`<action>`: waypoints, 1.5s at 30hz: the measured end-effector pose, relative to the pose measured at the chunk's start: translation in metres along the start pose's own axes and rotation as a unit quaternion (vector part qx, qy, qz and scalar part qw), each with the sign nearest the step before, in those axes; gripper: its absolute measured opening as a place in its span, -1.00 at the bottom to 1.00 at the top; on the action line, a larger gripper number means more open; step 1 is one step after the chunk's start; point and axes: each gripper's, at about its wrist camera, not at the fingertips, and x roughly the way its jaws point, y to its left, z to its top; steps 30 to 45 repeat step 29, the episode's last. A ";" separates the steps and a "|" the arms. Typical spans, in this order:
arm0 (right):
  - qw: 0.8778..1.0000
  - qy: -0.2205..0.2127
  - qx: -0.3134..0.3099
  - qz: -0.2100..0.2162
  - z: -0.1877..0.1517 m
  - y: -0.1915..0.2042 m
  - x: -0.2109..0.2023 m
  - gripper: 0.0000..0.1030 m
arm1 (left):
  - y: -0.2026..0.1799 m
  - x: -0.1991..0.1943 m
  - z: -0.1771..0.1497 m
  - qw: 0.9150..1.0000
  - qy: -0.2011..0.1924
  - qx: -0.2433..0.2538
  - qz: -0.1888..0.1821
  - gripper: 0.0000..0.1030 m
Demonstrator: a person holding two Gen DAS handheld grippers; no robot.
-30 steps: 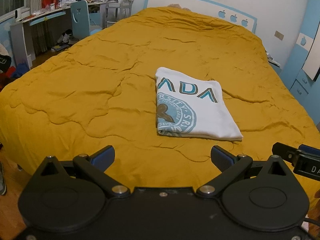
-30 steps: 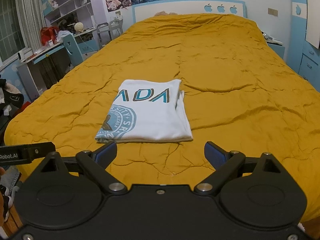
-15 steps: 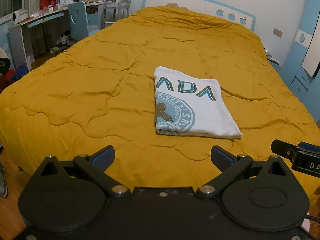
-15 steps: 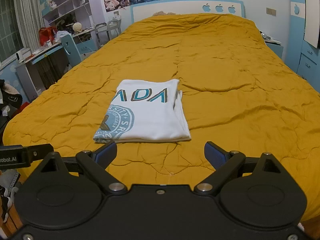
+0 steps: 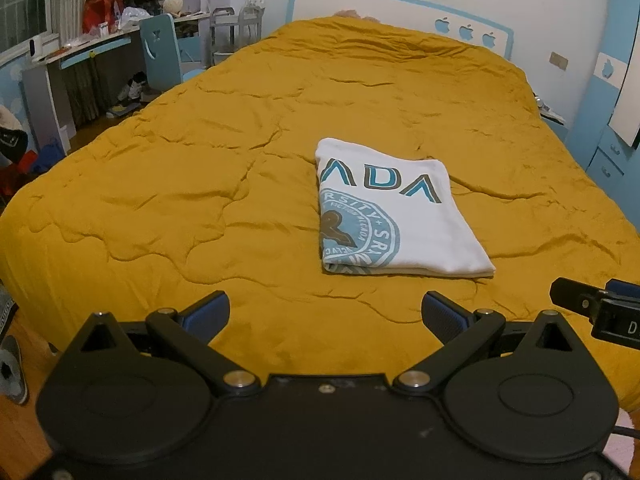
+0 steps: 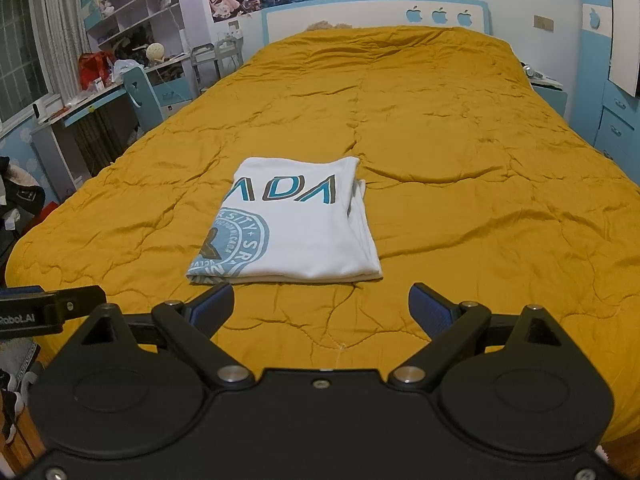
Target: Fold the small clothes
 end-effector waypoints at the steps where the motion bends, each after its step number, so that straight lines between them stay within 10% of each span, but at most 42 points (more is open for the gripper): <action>1: 1.000 0.000 0.000 0.000 0.000 0.000 0.000 0.85 | 0.000 0.000 0.000 1.000 -0.001 0.000 -0.001 1.00; 45: 1.000 0.001 -0.007 0.001 0.001 0.001 -0.001 0.85 | 0.001 0.000 0.000 1.000 0.003 0.004 0.000 1.00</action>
